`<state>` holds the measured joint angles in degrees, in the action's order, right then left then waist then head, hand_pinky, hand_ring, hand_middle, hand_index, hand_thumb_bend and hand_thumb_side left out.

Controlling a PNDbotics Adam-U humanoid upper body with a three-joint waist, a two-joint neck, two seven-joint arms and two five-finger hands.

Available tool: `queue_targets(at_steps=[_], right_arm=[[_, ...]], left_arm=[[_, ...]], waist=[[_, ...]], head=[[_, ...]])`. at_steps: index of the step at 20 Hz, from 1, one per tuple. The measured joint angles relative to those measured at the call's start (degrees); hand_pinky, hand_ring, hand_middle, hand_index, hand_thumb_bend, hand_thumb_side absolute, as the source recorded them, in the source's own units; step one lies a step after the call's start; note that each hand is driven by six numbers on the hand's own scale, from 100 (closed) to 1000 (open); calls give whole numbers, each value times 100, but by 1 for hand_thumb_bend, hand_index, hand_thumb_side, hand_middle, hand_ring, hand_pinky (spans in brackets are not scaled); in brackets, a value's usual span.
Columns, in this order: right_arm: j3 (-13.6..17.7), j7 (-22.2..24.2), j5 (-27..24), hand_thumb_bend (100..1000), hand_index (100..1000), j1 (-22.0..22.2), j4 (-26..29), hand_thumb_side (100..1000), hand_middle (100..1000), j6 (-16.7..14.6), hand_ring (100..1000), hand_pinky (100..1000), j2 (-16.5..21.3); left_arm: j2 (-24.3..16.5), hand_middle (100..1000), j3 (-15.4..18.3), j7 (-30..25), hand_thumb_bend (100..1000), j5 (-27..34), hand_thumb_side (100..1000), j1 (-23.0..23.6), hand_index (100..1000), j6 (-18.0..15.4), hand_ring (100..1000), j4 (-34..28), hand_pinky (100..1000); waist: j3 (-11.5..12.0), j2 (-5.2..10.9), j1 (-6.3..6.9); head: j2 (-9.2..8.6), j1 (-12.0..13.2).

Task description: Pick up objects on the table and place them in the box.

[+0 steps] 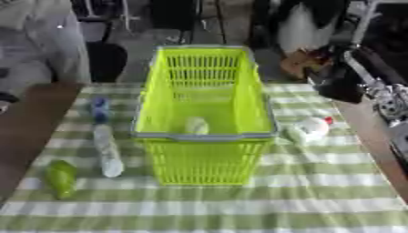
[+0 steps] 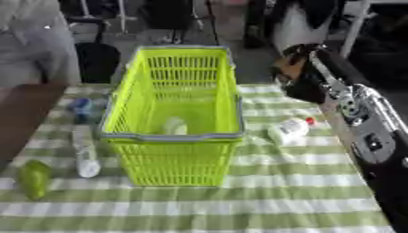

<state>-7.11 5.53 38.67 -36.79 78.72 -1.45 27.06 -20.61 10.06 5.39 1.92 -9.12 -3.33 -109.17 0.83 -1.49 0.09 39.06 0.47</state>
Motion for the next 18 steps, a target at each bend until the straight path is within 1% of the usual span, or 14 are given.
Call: queue_targets(at_steps=[17, 18], right_arm=[[-2, 22, 0, 326, 834, 0, 0, 598, 635, -13, 488, 594, 0], [-2, 33, 0, 324, 836, 0, 0, 599, 646, -17, 497, 600, 0]], left_arm=[[0, 605, 0, -11, 191, 0, 1000, 0, 777, -10, 763, 1, 515], [0, 605, 0, -14, 191, 0, 1000, 1, 777, -12, 763, 1, 515]], waist=[[-15, 0, 6], [-16, 0, 7]], head=[[0, 0], [0, -1]])
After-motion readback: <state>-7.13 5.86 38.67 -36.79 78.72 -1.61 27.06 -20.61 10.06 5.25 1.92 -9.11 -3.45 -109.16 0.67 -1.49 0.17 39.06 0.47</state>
